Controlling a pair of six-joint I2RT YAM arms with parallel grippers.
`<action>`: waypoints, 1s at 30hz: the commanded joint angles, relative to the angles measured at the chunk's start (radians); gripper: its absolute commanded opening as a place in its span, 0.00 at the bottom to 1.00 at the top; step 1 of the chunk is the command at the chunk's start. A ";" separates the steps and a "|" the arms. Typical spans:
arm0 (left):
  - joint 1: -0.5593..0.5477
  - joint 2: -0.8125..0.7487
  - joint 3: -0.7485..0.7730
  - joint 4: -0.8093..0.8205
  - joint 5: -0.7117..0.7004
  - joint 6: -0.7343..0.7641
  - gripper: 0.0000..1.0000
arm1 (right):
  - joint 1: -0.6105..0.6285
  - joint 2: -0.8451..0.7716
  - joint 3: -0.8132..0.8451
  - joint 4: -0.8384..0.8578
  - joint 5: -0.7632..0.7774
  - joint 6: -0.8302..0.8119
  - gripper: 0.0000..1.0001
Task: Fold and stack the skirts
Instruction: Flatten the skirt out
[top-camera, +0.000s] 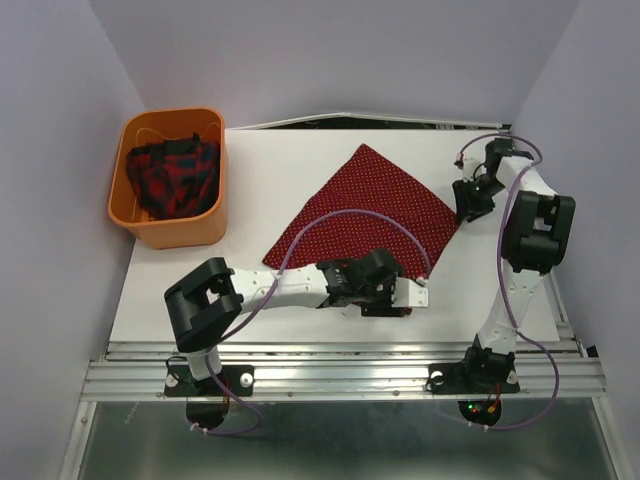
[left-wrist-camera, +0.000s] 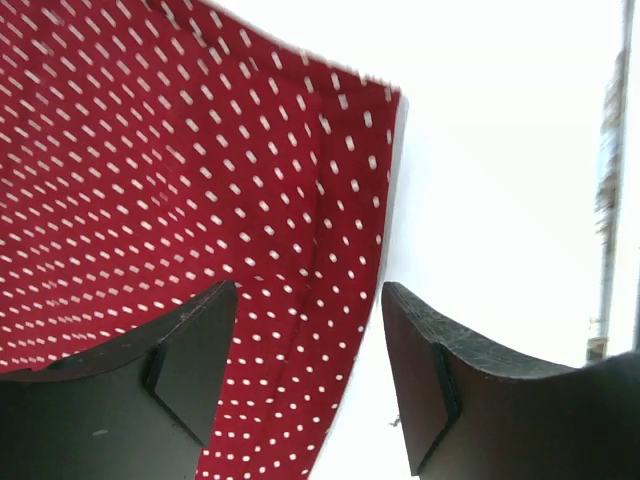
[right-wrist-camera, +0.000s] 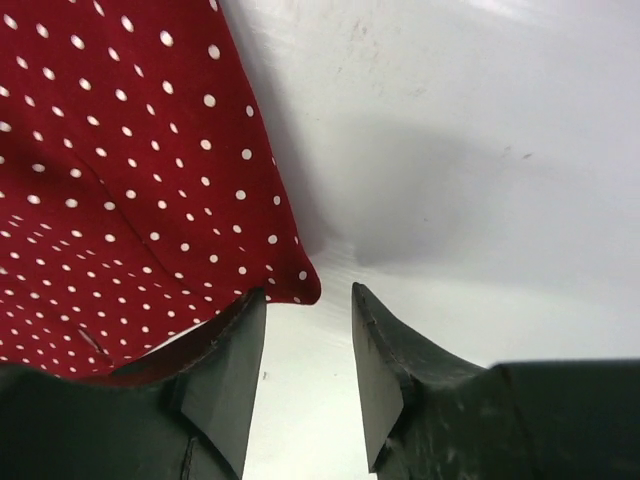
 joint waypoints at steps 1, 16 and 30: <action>-0.003 -0.067 0.115 -0.065 0.076 -0.056 0.70 | -0.005 -0.105 0.089 -0.016 -0.029 0.038 0.46; 0.216 -0.071 0.094 -0.163 0.179 -0.212 0.51 | 0.109 -0.166 -0.055 0.017 -0.164 0.087 0.47; 0.367 -0.067 -0.117 -0.211 0.064 -0.036 0.49 | 0.141 -0.005 -0.067 0.105 -0.020 0.092 0.45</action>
